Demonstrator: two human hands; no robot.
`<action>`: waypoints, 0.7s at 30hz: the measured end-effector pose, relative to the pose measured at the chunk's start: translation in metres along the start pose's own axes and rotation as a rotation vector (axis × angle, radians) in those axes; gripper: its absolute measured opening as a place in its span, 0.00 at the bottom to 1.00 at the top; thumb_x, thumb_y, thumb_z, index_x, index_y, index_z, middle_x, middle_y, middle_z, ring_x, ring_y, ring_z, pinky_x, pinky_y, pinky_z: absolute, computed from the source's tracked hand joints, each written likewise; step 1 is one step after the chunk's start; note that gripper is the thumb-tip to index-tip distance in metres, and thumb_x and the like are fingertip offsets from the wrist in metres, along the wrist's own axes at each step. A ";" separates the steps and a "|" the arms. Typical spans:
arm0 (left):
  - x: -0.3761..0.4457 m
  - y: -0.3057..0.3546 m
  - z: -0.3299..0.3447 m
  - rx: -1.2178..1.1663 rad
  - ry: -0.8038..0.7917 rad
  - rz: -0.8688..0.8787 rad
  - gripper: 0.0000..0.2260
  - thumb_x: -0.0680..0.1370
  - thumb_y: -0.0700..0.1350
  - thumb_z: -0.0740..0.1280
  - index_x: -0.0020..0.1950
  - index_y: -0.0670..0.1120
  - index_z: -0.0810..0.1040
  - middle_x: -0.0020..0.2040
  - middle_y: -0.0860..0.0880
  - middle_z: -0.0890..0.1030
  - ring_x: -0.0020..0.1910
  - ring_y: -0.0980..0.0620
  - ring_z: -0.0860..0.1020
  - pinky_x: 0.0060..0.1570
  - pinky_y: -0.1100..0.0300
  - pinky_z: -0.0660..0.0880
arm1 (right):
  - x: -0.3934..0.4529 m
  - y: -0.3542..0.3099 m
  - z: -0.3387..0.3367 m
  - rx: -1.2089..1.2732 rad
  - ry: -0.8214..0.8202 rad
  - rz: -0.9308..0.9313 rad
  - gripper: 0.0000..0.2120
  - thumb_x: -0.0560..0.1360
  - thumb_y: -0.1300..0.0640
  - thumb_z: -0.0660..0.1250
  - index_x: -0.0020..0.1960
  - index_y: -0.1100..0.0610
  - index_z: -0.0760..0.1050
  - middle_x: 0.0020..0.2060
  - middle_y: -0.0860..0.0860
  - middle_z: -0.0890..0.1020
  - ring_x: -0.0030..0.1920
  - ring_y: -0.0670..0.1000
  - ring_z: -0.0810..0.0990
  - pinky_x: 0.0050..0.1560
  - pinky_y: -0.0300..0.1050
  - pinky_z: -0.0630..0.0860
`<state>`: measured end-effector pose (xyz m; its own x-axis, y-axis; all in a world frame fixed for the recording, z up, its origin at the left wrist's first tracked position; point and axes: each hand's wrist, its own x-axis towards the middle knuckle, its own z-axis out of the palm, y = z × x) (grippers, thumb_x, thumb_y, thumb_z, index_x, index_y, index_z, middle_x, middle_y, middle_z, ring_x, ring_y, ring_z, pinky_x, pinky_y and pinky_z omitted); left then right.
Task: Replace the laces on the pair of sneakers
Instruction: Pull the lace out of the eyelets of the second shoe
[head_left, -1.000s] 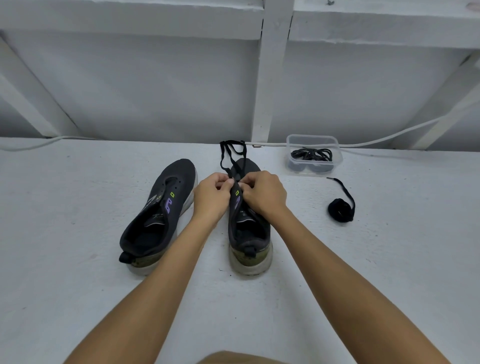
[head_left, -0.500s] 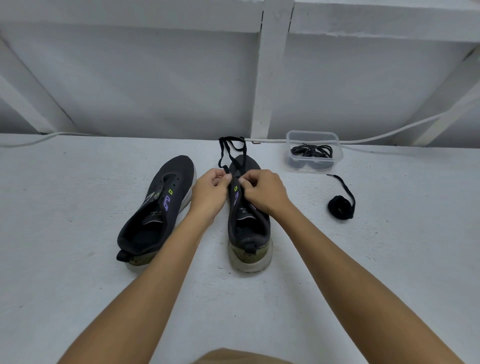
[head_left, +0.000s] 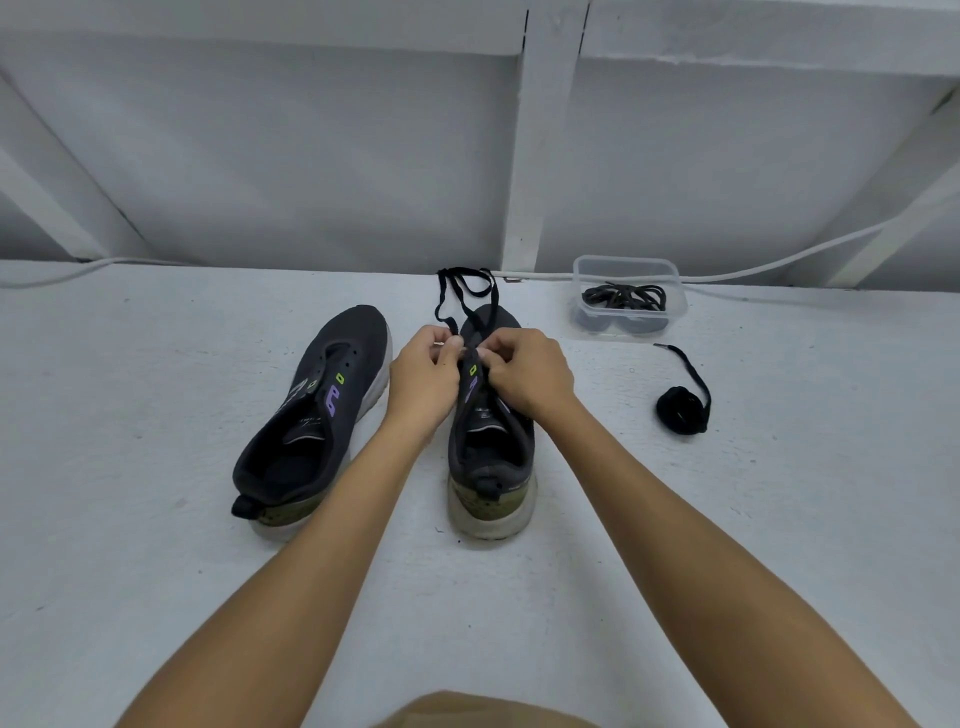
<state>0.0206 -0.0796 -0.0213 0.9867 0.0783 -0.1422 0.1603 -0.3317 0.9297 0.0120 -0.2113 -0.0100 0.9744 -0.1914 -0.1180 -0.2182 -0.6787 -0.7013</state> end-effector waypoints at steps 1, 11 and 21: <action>0.001 0.000 0.000 -0.012 0.004 -0.012 0.05 0.83 0.47 0.62 0.54 0.48 0.76 0.48 0.51 0.84 0.51 0.54 0.82 0.50 0.60 0.75 | 0.001 0.001 -0.001 0.009 -0.006 0.003 0.05 0.78 0.49 0.69 0.44 0.44 0.81 0.41 0.44 0.84 0.46 0.48 0.80 0.41 0.42 0.71; 0.012 0.010 -0.001 -0.027 0.137 -0.132 0.16 0.76 0.55 0.70 0.56 0.47 0.73 0.38 0.52 0.85 0.47 0.52 0.83 0.55 0.52 0.78 | -0.012 0.026 -0.012 0.600 0.051 0.085 0.04 0.77 0.61 0.72 0.47 0.53 0.81 0.42 0.49 0.83 0.41 0.46 0.83 0.47 0.45 0.83; -0.009 0.027 -0.007 0.213 -0.009 0.115 0.19 0.79 0.49 0.68 0.69 0.49 0.73 0.51 0.55 0.80 0.54 0.53 0.79 0.57 0.55 0.75 | -0.008 0.018 -0.025 0.168 0.056 -0.010 0.08 0.76 0.54 0.73 0.54 0.54 0.86 0.42 0.41 0.81 0.41 0.41 0.79 0.50 0.37 0.75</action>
<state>0.0162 -0.0831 0.0078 0.9988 0.0210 -0.0436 0.0481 -0.5292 0.8471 -0.0015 -0.2400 -0.0039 0.9710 -0.2271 -0.0744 -0.1916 -0.5539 -0.8103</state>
